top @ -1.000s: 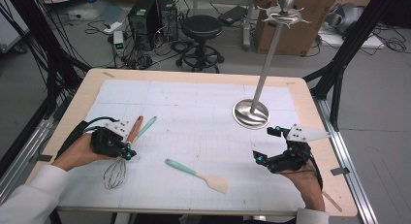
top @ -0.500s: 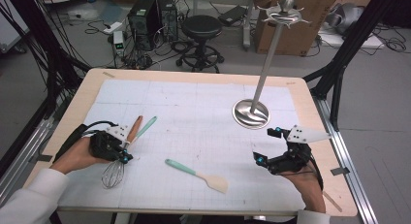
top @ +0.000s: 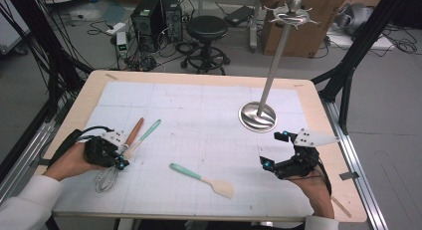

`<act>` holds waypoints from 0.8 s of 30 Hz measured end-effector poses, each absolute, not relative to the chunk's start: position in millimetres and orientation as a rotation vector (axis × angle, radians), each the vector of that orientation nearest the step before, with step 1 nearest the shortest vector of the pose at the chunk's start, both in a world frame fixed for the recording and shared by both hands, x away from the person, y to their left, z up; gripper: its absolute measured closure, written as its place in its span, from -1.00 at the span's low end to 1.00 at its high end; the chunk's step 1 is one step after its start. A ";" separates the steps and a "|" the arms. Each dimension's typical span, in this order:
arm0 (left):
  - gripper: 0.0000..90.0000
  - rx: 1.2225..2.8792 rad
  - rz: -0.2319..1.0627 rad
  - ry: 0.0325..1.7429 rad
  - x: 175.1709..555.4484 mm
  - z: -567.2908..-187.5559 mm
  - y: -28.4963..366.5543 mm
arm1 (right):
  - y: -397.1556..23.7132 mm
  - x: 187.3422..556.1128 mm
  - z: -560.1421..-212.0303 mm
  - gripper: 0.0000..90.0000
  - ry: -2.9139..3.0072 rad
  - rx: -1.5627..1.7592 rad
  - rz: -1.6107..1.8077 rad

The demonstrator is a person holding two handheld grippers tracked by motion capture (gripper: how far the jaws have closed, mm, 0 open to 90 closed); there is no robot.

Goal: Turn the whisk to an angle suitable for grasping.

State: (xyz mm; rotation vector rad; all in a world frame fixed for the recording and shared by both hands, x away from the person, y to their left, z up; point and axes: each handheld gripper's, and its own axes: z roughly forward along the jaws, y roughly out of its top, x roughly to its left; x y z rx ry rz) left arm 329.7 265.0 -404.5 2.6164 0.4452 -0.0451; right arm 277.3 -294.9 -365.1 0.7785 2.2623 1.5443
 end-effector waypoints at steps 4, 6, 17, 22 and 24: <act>0.99 2.613 -0.035 0.455 326.9 -403.1 273.6 | -294.2 277.9 -365.2 -0.99 2.265 0.779 1.544; 0.99 2.611 -0.028 0.464 325.6 -402.8 276.2 | -294.0 278.4 -364.9 -1.00 2.265 0.777 1.545; 0.99 2.629 0.010 0.535 328.2 -402.8 302.1 | -293.8 278.7 -364.6 -0.99 2.265 0.776 1.549; 0.99 2.629 0.020 0.565 328.5 -403.5 314.0 | -294.7 278.3 -364.4 -0.99 2.261 0.777 1.546; 0.99 2.622 0.025 0.568 328.0 -401.7 314.8 | -295.4 278.1 -364.2 -0.99 2.261 0.780 1.548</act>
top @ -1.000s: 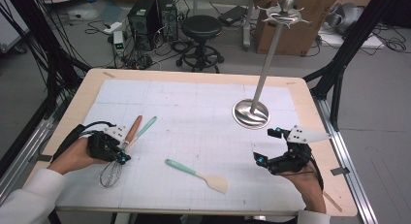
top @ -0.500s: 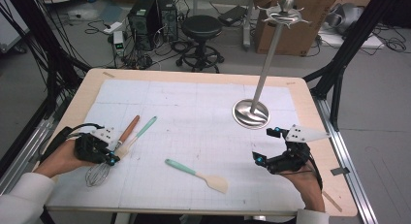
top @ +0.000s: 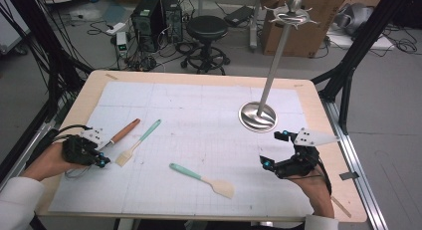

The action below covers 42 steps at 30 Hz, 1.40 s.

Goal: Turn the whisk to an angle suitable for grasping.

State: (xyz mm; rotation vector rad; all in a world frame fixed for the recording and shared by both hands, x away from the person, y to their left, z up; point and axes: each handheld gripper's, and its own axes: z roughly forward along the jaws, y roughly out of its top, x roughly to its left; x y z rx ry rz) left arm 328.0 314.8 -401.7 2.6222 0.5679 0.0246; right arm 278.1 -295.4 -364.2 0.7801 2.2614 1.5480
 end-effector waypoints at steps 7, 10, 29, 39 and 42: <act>0.99 2.604 0.045 0.537 328.9 -390.7 310.1 | -295.0 278.7 -364.4 -0.99 2.262 0.779 1.549; 0.99 2.590 0.062 0.535 329.3 -382.5 308.4 | -294.6 279.0 -364.7 -0.99 2.267 0.778 1.543; 0.99 2.495 0.202 0.558 338.6 -315.8 305.9 | -295.2 278.7 -364.1 -0.99 2.264 0.779 1.549; 0.78 2.419 0.257 0.602 348.2 -304.0 304.3 | -295.8 279.0 -364.1 -0.99 2.258 0.779 1.549; 0.52 2.387 0.277 0.619 350.0 -303.4 305.7 | -295.9 279.0 -364.1 -0.99 2.262 0.779 1.546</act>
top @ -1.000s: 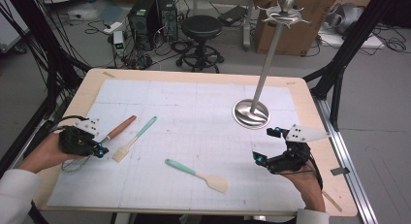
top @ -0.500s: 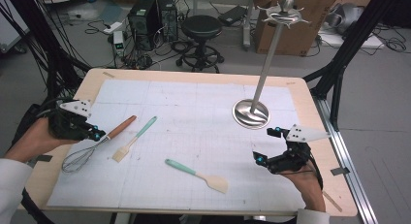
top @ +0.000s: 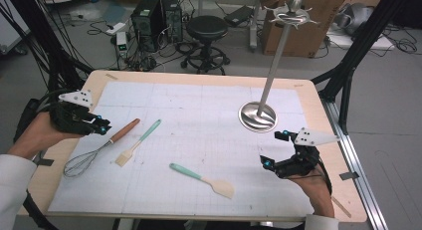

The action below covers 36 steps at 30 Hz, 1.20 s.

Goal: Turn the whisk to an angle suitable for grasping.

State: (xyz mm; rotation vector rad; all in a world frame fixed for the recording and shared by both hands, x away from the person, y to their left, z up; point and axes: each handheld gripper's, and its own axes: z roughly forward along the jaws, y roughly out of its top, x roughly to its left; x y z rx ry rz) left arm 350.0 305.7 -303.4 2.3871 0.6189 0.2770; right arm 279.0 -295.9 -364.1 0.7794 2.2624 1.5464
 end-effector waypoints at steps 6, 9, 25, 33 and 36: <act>-0.20 2.370 0.357 0.652 351.0 -299.0 305.3 | -296.0 279.3 -364.2 -0.99 2.262 0.781 1.546; -0.59 2.386 0.365 0.676 353.0 -297.3 300.0 | -296.0 279.4 -364.1 -0.99 2.262 0.784 1.547; -0.96 2.341 0.379 0.742 380.0 -304.9 293.9 | -295.3 279.8 -364.6 -0.99 2.268 0.782 1.543; -0.95 2.361 0.330 0.829 390.7 -331.9 303.7 | -296.5 279.4 -364.5 -1.00 2.266 0.778 1.541; -0.95 2.373 0.307 0.841 393.1 -340.7 304.8 | -296.4 279.3 -364.9 -0.99 2.268 0.785 1.543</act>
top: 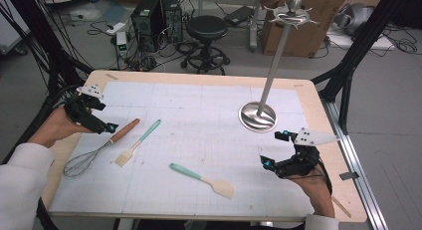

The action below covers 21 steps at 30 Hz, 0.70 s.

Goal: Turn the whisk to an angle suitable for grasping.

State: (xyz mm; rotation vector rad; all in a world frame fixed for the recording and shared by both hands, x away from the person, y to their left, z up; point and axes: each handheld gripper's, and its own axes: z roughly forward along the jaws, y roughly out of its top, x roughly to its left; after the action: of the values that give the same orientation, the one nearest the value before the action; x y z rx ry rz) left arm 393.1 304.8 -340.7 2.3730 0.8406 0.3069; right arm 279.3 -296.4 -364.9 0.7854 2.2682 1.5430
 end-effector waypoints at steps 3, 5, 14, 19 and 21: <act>-0.95 2.390 0.282 0.841 396.2 -349.6 304.6 | -296.2 279.0 -364.4 -0.99 2.269 0.778 1.539; -0.87 2.396 0.268 0.848 398.0 -355.3 303.5 | -295.9 279.3 -364.5 -0.99 2.267 0.781 1.539; -0.80 2.453 0.200 0.896 405.6 -379.2 298.0 | -296.5 280.7 -365.5 -1.00 2.270 0.779 1.544; -0.78 2.479 0.169 0.920 408.5 -388.5 295.0 | -297.0 280.5 -365.4 -0.99 2.270 0.782 1.545; -0.76 2.490 0.157 0.922 409.5 -391.2 293.8 | -296.8 280.4 -365.2 -1.00 2.270 0.781 1.544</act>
State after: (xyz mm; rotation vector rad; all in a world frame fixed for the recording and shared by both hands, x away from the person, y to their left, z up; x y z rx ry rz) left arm 409.5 293.8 -391.2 2.4900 0.9220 0.1573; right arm 280.4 -296.8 -365.2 0.7809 2.2700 1.5440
